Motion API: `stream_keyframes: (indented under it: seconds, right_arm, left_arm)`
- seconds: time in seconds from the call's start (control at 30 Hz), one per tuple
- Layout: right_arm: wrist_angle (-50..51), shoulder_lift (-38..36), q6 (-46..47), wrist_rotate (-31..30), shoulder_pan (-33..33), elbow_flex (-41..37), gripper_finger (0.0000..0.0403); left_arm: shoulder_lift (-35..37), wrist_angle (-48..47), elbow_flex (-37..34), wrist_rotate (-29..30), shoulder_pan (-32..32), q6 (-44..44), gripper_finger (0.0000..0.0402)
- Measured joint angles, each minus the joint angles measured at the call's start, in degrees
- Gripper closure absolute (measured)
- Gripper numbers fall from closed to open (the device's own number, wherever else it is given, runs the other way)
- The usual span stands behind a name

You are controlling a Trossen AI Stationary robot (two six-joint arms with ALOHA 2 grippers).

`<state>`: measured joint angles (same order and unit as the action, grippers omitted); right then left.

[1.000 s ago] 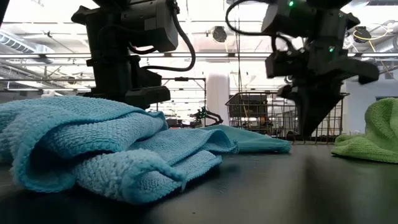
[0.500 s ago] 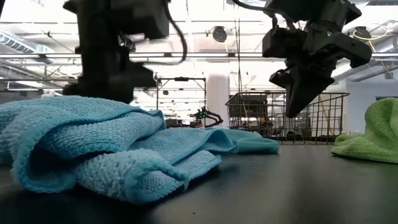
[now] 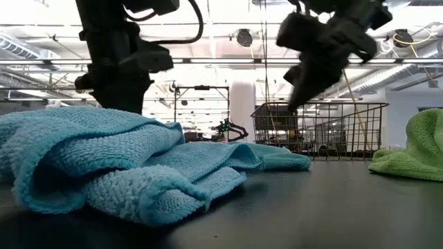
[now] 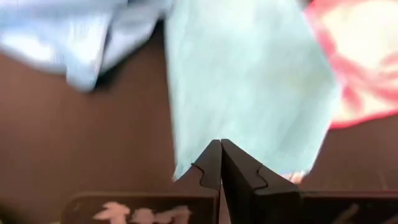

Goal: Fold microfiber towels
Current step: Fold the top blue towel

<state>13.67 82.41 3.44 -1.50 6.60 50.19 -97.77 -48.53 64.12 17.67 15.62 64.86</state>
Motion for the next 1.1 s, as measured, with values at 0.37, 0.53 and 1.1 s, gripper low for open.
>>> stream_keyframes:
  seconds: [0.37, 0.53, 1.1]
  right_arm:
    - [-5.52, 0.00, 4.27, 0.24, -2.42, 0.02, 0.0403]
    - [-5.72, -0.01, 7.52, 0.26, -2.41, 0.02, 0.0403]
    - [-5.70, -0.04, 9.62, -0.15, -4.71, 0.02, 0.0403]
  left_arm:
    - [1.08, 7.00, 0.09, 11.65, -8.67, -12.84, 0.0305]
    - [-0.61, 21.44, 0.19, 0.76, -18.66, -27.84, 0.0305]
    - [-3.68, 22.56, 0.13, -12.51, -34.36, -34.92, 0.0305]
